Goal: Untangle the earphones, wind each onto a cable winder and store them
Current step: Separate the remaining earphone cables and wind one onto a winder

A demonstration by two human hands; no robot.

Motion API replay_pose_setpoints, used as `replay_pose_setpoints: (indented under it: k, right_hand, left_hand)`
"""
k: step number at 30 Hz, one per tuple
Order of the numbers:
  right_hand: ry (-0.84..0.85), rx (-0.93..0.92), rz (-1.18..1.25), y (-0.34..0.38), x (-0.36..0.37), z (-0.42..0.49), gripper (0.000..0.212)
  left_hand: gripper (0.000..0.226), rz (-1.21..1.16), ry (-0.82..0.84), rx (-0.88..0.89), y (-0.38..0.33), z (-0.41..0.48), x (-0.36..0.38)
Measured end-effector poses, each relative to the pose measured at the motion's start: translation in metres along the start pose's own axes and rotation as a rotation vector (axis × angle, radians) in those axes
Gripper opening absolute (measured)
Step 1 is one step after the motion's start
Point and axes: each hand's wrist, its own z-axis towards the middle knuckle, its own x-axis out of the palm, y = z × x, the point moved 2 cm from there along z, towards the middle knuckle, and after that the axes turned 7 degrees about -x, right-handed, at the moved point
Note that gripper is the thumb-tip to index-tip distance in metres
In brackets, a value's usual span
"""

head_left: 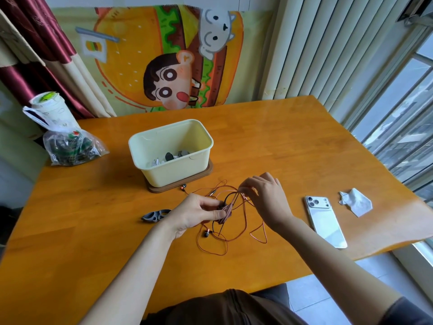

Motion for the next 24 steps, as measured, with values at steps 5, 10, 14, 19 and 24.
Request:
replay_pose_setpoints:
  k: [5, 10, 14, 19, 24]
  right_hand:
    - [0.082, 0.139, 0.204, 0.002, 0.011, -0.003, 0.018]
    - [0.174, 0.211, 0.426, 0.024, 0.030, -0.014, 0.028]
    - [0.195, 0.203, 0.426, 0.042, 0.040, -0.014, 0.025]
    - [0.204, 0.210, 0.529, 0.054, 0.035, -0.009, 0.026]
    - [0.249, 0.206, 0.527, 0.056, 0.026, -0.007, 0.028]
  left_hand:
    - [0.032, -0.143, 0.049, 0.079, 0.000, -0.002, 0.002]
    - [0.024, -0.498, -0.027, 0.181, -0.006, 0.001, 0.006]
    - [0.020, -0.713, -0.182, 0.207, -0.011, 0.007, 0.010]
    - [0.032, -0.914, -0.390, 0.159, -0.009, 0.011, 0.006]
    - [0.018, -0.972, -0.550, 0.122, -0.007, 0.013, 0.002]
